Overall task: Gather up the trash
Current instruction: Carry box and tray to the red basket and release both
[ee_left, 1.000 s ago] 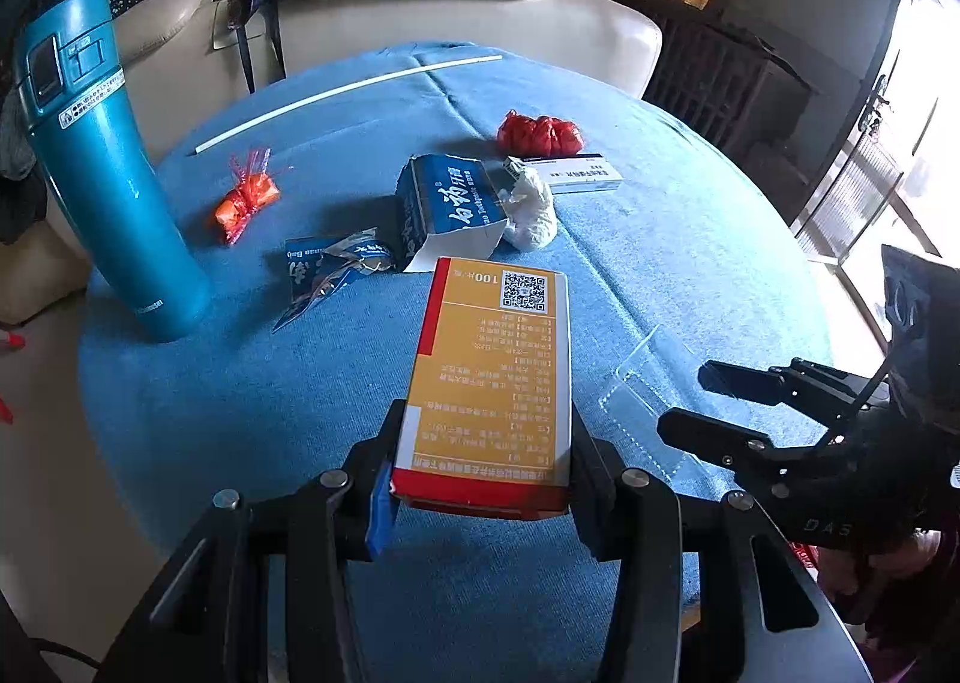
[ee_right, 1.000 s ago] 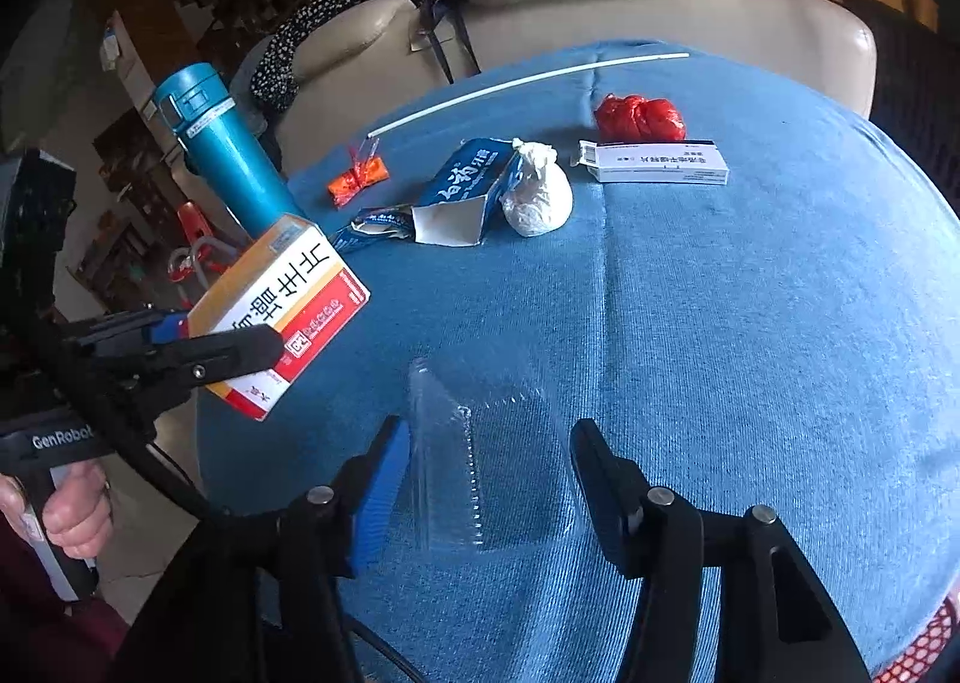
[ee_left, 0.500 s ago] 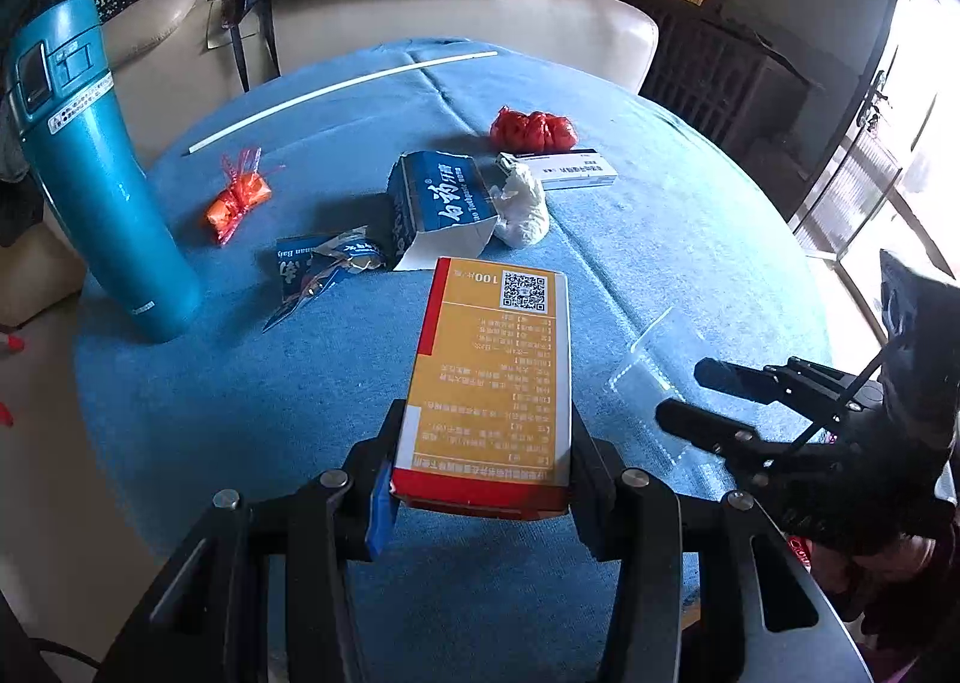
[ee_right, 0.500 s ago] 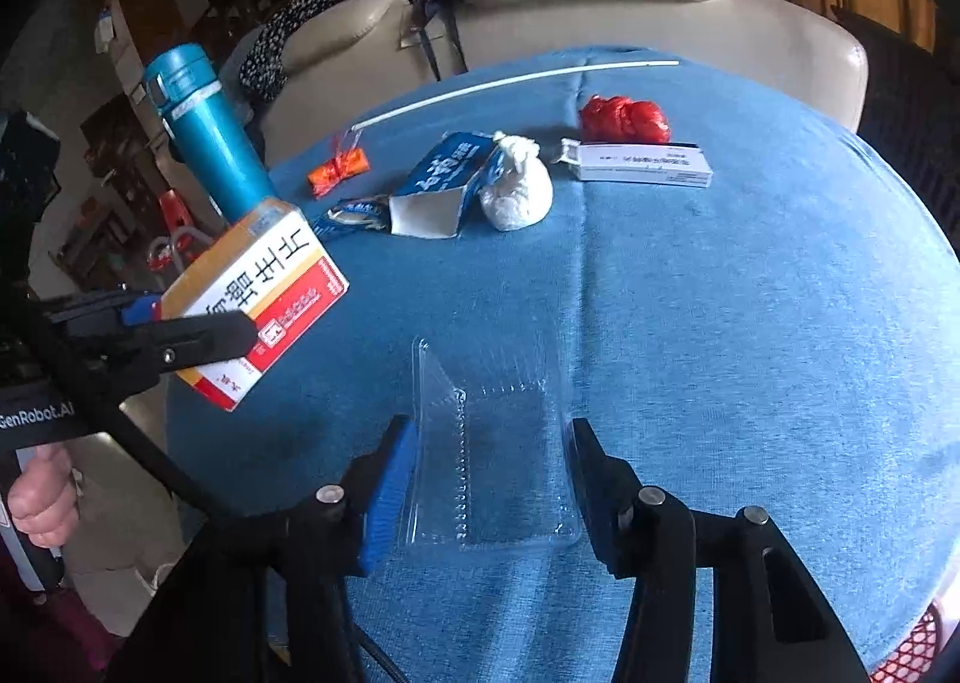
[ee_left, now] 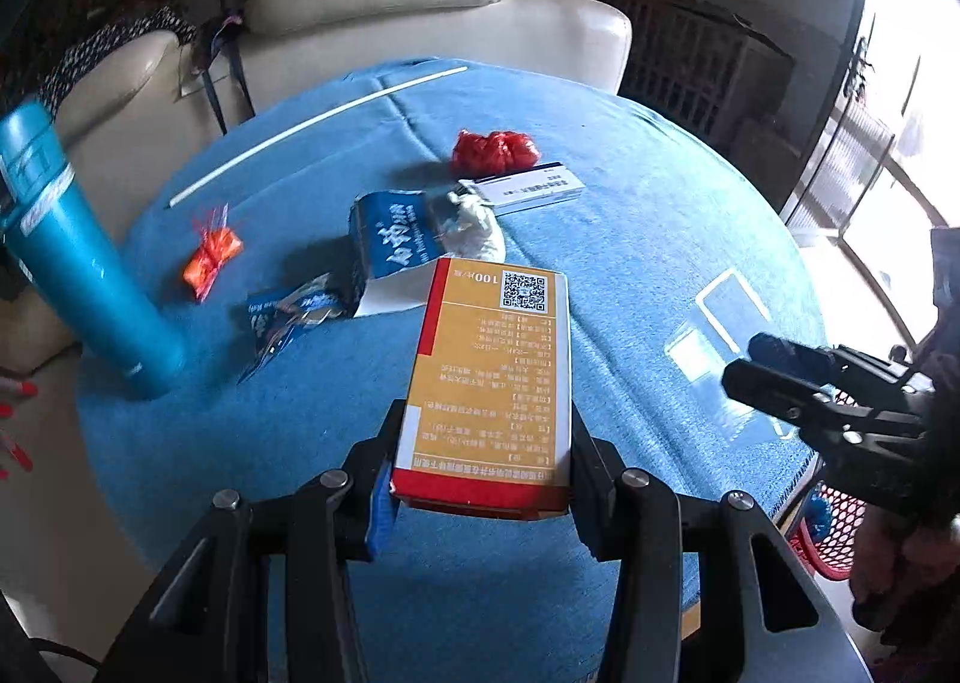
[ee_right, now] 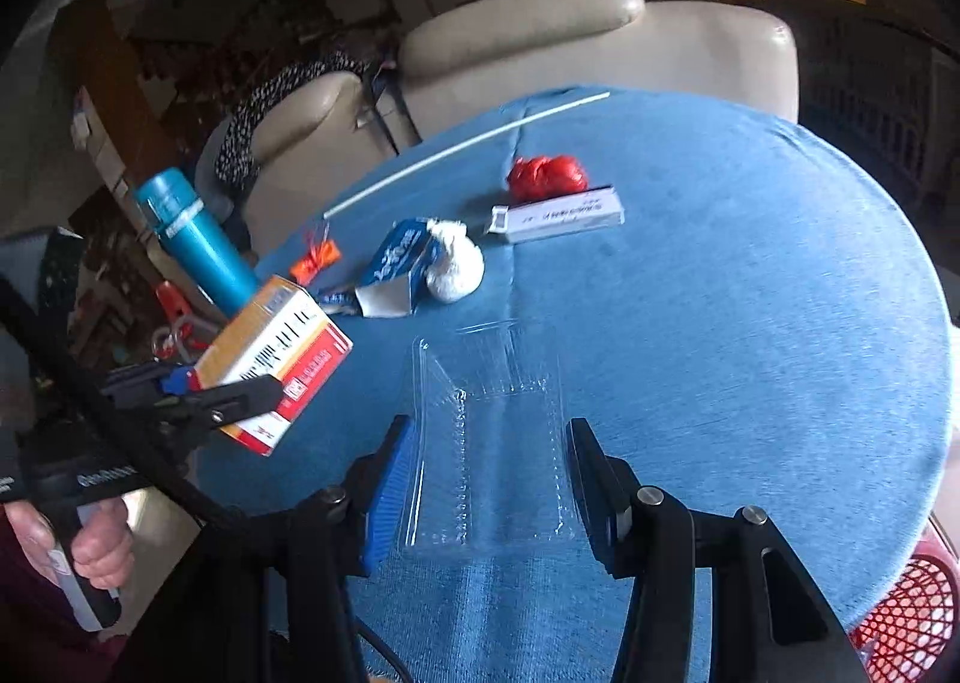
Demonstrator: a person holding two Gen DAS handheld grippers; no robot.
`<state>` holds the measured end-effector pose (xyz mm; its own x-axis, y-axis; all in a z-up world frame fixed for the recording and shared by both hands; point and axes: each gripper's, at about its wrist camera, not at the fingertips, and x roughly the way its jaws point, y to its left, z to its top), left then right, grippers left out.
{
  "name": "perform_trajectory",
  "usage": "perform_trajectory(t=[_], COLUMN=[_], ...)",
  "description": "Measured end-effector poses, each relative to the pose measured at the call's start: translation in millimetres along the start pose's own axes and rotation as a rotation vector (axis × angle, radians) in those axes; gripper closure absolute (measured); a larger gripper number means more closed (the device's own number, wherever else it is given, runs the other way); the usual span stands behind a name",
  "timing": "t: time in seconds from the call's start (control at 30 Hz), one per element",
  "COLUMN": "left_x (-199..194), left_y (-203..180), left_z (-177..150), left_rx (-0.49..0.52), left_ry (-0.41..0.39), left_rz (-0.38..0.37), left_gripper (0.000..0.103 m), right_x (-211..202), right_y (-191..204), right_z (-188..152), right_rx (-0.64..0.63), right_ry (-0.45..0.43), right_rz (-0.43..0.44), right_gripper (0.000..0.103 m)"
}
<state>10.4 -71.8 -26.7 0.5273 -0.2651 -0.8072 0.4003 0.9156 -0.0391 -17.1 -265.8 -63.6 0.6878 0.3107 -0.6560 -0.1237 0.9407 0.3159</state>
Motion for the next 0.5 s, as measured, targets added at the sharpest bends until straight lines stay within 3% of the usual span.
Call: perform_trajectory(t=[0.5], left_x=[0], left_y=[-62], left_z=[17], left_rx=[0.154], left_ry=[-0.020], left_rz=[-0.029], left_gripper=[0.054], right_x=[-55], right_y=[-40], right_z=[-12], right_rx=[0.092], right_ry=[-0.078], right_rz=[-0.068], right_gripper=[0.049])
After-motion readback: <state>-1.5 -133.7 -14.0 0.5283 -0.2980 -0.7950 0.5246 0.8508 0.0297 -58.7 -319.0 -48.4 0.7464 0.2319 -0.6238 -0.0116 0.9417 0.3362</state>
